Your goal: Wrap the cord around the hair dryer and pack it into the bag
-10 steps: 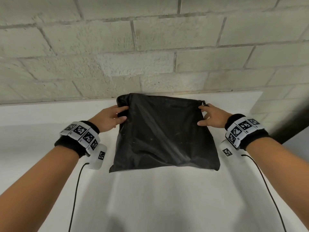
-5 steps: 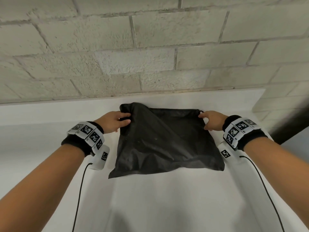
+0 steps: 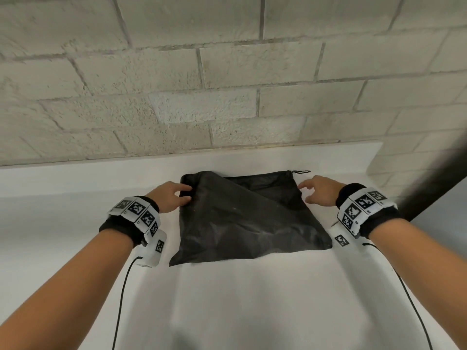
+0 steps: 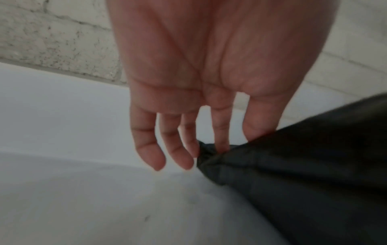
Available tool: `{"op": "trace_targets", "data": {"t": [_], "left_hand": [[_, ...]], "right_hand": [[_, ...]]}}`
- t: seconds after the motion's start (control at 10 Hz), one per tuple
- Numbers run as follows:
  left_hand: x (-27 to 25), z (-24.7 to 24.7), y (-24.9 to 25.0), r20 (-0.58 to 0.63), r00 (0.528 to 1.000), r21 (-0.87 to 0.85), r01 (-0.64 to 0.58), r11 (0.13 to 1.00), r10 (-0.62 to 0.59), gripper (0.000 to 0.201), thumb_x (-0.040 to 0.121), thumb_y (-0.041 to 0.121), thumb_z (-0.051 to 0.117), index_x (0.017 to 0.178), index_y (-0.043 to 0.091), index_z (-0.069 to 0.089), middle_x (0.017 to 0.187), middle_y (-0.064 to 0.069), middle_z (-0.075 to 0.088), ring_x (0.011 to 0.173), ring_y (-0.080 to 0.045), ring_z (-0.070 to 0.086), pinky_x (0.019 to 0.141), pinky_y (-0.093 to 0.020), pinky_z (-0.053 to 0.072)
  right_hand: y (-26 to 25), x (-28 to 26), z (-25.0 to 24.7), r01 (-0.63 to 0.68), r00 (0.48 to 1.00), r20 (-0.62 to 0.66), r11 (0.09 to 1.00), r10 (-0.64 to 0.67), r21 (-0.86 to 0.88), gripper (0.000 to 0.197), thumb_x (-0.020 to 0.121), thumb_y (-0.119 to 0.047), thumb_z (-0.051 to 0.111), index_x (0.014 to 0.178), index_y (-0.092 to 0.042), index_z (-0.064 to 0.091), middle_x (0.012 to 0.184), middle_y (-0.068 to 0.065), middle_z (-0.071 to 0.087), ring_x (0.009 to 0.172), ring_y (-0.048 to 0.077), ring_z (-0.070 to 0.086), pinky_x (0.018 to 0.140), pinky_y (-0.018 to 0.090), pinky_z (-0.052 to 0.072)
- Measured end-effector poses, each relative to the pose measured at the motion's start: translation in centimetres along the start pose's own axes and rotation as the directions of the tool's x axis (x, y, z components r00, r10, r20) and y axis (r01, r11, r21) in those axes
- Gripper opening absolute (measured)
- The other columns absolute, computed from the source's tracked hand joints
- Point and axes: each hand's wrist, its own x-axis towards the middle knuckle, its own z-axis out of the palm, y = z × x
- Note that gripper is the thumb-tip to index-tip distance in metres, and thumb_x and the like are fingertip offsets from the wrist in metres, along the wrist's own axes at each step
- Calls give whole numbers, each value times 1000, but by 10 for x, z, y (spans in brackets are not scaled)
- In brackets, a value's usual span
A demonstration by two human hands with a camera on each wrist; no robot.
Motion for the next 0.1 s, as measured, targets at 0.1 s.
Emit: {"op": "trace_targets", "data": {"t": [0.1], "left_hand": [[-14,-2,7,-114,993,-82,-47,996,37,43,89,29,54,130,19,48,141,-13,41,121,-30,47,103,-35,34]], "right_hand": [[-4,-21,0,50,998,-36,999,-49,21,46,90,-15,52,134,-15,42,135,16,44,122,30,45,98,29,35]]}}
